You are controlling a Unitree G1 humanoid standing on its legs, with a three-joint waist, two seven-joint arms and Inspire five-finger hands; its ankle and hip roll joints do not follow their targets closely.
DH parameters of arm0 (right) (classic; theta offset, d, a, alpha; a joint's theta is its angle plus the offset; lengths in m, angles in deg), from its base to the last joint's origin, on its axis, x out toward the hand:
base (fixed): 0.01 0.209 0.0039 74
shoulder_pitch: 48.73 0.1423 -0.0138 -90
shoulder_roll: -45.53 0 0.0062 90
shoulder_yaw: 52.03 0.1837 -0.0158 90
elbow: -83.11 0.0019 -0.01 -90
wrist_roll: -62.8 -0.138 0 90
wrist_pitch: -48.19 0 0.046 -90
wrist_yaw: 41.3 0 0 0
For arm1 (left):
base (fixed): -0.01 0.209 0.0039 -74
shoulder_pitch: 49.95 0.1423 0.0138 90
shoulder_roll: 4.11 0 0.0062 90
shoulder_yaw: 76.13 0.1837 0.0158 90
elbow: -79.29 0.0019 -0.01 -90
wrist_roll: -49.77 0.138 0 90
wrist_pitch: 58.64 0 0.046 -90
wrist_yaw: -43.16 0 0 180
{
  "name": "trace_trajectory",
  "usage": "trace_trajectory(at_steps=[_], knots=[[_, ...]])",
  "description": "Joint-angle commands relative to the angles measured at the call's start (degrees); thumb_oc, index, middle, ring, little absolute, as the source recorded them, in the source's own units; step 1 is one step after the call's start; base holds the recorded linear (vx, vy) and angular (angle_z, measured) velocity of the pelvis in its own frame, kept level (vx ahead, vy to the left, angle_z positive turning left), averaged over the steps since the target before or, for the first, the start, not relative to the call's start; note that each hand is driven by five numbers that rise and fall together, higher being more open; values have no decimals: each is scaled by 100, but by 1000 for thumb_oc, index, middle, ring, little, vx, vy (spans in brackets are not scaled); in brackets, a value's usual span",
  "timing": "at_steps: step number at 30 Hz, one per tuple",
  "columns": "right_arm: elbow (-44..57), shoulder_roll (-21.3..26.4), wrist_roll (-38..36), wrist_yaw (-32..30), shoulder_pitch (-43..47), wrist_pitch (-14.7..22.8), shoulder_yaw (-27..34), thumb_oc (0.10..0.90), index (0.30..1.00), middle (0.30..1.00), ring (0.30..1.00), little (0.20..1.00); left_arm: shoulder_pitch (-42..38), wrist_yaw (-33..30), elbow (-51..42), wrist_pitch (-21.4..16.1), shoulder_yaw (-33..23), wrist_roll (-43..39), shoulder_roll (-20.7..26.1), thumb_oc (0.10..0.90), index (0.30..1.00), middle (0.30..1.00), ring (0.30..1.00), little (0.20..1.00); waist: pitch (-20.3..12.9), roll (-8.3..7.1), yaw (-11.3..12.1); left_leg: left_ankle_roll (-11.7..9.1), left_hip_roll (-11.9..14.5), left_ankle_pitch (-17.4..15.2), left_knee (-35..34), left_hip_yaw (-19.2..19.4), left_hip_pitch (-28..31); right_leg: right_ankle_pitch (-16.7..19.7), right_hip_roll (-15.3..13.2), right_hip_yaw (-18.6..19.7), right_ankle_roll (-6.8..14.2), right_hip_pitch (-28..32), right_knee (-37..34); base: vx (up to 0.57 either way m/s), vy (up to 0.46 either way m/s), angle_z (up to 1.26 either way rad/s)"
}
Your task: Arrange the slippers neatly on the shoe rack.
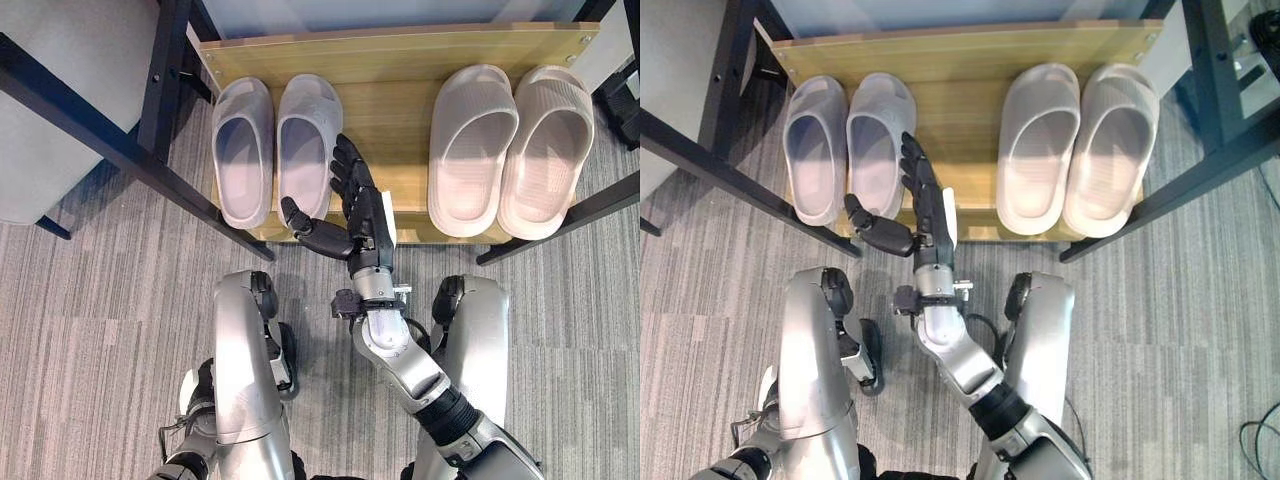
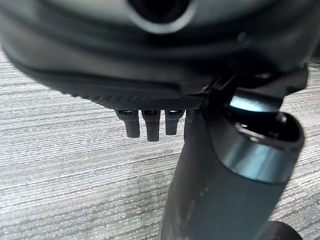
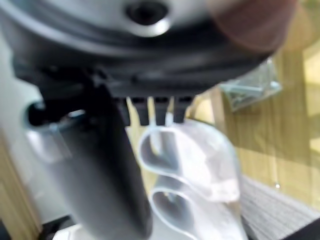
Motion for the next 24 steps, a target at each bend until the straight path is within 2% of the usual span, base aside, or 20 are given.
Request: trace_trajectory(at_steps=[1,10,18,24], knots=[[817,196,418,5,629,504,-199,800,900,900,900,900,321,-348,250,27,288,247,436,800,900,900,900,900,-176,51,209,380,-164,-328,-82,-47,308,404,-146,66,-759,-23,-317,0,0,0],[787,349,709,-328,892,516,343,800,900,900,900,900,355,-331,256,20,343,414,446,800,900,900,900,900,-176,29,207,370,-187,-321,-52,-53,308,367,-152,66,-754,-23,-236,0,0,0],[112,507,214,-296,1457,516,570,800,900,900,900,900,294,-281,283,30,395,487,508,800,900,900,900,900,-176,18,267,339,-227,-325,28,-70,308,336,-184,54,-758,-23,-137,0,0,0],[-266,434,-187,-145,1572,545,463,800,900,900,900,900,278,-240,317,36,437,464,519,800,900,900,900,900,-176,25,306,325,-231,-334,28,-62,308,336,-192,72,-748,-23,-105,0,0,0]])
